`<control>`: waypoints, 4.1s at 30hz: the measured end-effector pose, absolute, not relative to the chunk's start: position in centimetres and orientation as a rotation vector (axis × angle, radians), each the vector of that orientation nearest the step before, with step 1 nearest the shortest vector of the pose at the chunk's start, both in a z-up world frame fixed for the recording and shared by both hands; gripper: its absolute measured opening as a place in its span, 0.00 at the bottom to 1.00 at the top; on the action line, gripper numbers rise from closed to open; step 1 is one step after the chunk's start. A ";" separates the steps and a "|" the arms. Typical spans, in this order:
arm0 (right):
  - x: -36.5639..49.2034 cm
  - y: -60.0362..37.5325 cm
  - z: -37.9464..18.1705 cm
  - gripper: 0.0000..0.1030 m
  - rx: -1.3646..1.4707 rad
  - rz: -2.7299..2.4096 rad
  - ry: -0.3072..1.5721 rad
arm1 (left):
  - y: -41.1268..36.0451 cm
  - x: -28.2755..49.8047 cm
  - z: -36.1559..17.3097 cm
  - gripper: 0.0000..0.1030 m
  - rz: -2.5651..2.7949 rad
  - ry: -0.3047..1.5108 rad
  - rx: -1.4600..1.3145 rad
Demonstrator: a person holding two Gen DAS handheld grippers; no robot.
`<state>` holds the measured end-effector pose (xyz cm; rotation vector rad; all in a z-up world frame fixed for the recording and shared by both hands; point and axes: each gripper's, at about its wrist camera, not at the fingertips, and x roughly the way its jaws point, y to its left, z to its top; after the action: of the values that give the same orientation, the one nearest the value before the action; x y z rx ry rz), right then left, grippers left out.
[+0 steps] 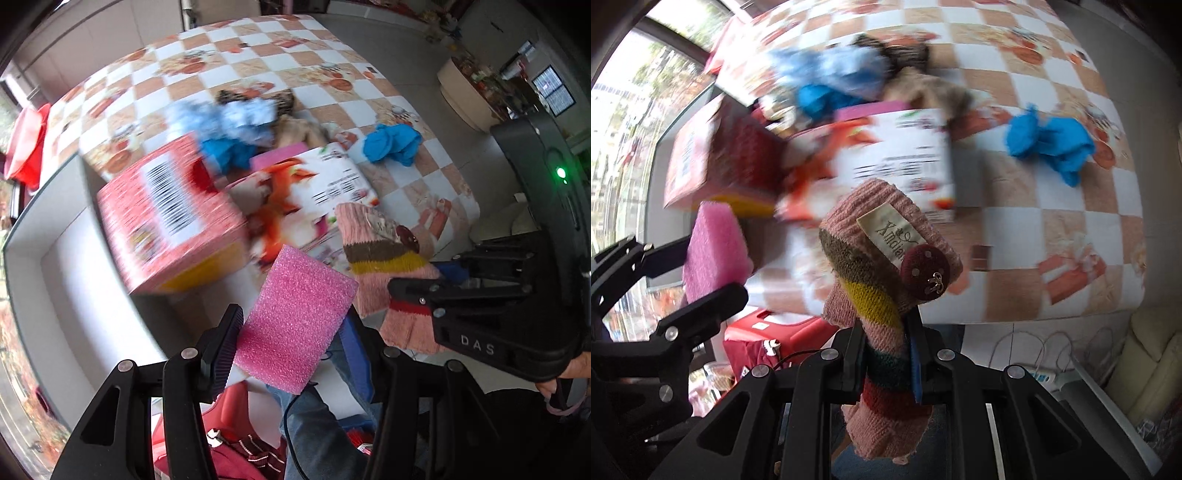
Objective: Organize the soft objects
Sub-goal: 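Lift and carry the sponge and glove with both grippers toward the white box, then lower the sponge and glove into the white box and open both grippers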
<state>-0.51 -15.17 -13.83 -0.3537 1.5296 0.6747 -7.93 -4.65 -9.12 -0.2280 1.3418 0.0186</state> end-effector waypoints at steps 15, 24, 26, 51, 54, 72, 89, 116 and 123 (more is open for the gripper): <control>-9.8 -4.3 -11.9 0.19 -0.638 0.992 1.408 | 5.2 -17.0 -7.9 0.55 0.307 1.236 -0.443; -12.4 1.3 -9.8 0.19 -0.773 1.150 1.312 | 11.6 -21.1 -6.8 0.55 0.530 1.138 -0.574; -12.5 2.4 -9.5 0.19 -0.782 1.167 1.302 | 12.6 -21.7 -6.7 0.55 0.563 1.123 -0.601; -7.9 11.9 -9.9 0.19 -0.646 1.125 1.379 | 17.6 -21.2 -9.6 0.55 0.697 1.088 -0.739; -7.1 12.6 -10.3 0.19 -0.638 1.112 1.385 | 17.9 -21.2 -10.0 0.55 0.711 1.086 -0.743; -3.8 16.5 -12.0 0.19 -0.599 1.074 1.412 | 20.4 -19.7 -10.8 0.55 0.764 1.058 -0.787; -2.0 18.4 -14.1 0.19 -0.616 1.029 1.423 | 21.1 -16.8 -13.4 0.55 0.757 1.112 -0.780; -3.6 18.5 -12.6 1.00 -0.644 1.094 1.388 | 20.2 -17.5 -13.5 1.00 0.711 1.094 -0.888; -3.9 17.6 -10.9 1.00 -0.600 1.099 1.393 | 19.7 -18.3 -12.9 1.00 0.708 1.103 -0.928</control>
<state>-3.91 17.61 -10.94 -0.5995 1.3931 1.0985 -18.30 19.69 -12.91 -0.9280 1.1026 0.7075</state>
